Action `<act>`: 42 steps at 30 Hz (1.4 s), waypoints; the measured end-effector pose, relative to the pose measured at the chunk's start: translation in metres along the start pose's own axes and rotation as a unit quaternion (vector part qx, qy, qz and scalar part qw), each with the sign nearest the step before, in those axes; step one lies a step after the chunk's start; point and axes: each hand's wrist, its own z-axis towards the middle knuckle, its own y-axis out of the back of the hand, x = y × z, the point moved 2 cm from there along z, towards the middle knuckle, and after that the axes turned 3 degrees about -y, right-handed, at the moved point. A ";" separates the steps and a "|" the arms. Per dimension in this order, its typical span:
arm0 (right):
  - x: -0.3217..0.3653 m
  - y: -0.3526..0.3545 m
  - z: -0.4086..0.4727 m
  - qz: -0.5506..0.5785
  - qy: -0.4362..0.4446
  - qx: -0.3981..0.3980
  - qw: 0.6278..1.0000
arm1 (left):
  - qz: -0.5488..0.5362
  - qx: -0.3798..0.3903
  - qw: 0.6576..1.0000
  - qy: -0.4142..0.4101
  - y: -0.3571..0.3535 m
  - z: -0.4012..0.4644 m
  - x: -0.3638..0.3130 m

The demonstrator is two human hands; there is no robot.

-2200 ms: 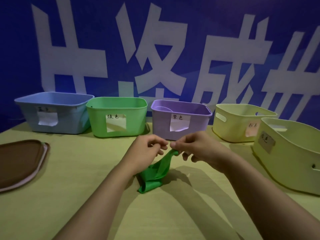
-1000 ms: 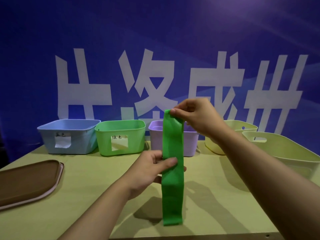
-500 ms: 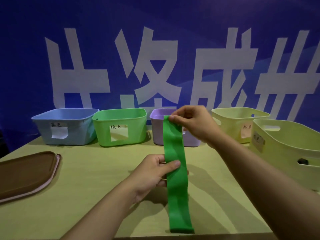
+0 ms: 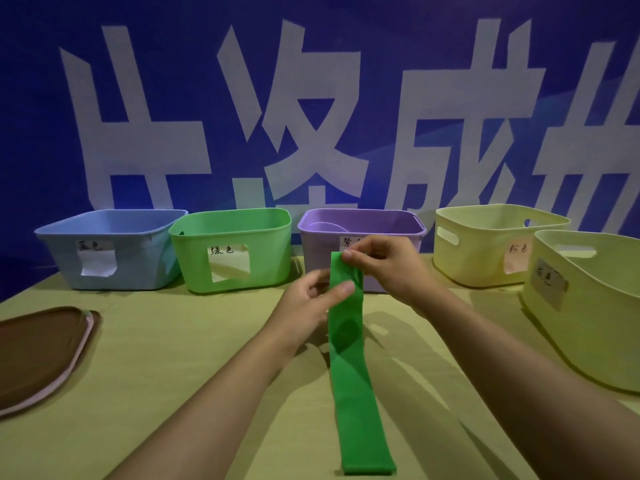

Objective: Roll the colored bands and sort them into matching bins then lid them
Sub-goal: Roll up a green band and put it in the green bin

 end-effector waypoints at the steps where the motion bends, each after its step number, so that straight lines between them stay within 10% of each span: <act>1: -0.005 -0.002 0.002 0.004 0.000 -0.001 1.000 | -0.020 -0.012 1.000 -0.007 0.000 0.006 0.002; 14: -0.060 -0.025 -0.001 0.103 -0.037 -0.045 0.993 | 0.026 -0.133 0.984 -0.115 0.001 0.034 0.033; 42: -0.053 -0.029 -0.016 0.041 0.035 -0.021 0.998 | 0.090 -0.112 0.979 -0.142 0.017 0.032 0.027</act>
